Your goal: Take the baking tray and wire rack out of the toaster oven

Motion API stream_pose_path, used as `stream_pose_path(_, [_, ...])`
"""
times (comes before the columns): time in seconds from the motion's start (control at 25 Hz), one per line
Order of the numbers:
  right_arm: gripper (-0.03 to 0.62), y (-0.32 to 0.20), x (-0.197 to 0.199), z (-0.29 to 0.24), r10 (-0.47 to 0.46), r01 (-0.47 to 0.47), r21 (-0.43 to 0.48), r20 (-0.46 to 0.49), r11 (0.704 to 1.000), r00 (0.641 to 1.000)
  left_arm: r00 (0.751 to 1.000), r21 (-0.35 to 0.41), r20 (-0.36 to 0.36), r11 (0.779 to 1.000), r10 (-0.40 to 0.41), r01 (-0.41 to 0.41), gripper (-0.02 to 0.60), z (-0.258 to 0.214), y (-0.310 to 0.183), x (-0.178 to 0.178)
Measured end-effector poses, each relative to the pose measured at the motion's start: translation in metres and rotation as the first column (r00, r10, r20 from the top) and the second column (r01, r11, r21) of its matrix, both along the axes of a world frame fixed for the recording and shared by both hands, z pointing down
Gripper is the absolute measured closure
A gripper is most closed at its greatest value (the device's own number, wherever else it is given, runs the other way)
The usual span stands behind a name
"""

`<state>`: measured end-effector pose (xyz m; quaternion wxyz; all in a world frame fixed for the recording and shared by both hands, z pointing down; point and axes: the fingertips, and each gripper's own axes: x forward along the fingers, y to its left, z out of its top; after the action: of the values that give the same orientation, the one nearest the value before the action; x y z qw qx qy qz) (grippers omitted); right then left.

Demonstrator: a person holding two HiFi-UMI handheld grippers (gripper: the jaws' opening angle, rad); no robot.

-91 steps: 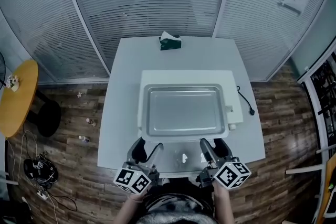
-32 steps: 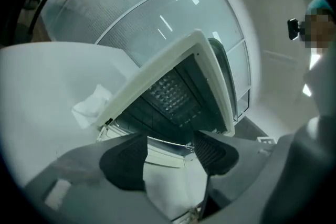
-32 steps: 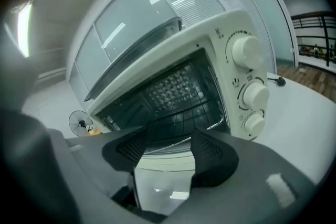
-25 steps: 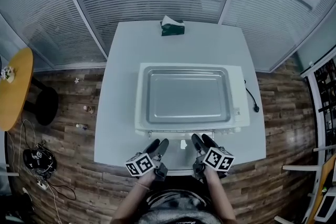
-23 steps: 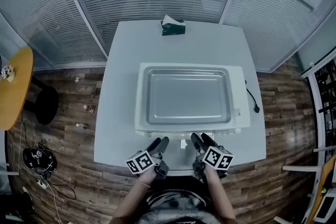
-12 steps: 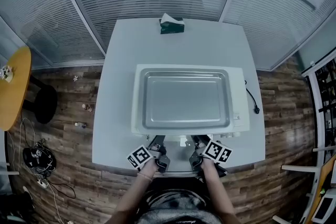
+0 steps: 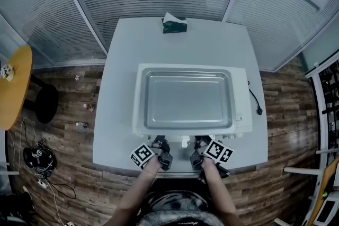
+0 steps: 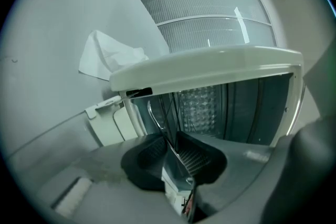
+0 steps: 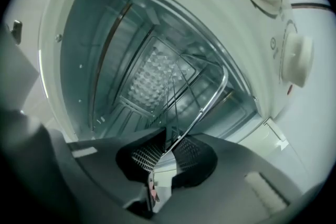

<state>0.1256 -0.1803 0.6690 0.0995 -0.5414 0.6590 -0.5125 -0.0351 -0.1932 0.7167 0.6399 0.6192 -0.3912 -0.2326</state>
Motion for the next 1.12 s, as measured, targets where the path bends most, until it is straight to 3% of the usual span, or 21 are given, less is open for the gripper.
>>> stream_pose_path(0.72, [0.571,0.048,-0.011,-0.017,0.014,-0.017,0.049,0.044,0.999,0.999,1.000,0.080,0.007,0.996,0.024,-0.025,0.525,-0.021,0.049,-0.013])
stream_pose_path(1.12, [0.569,0.080,-0.017,-0.025,0.021,-0.024,0.063,0.043,0.998,0.999,0.999,0.089,0.002,0.995,0.034,-0.034,0.528,-0.032,0.083,-0.020])
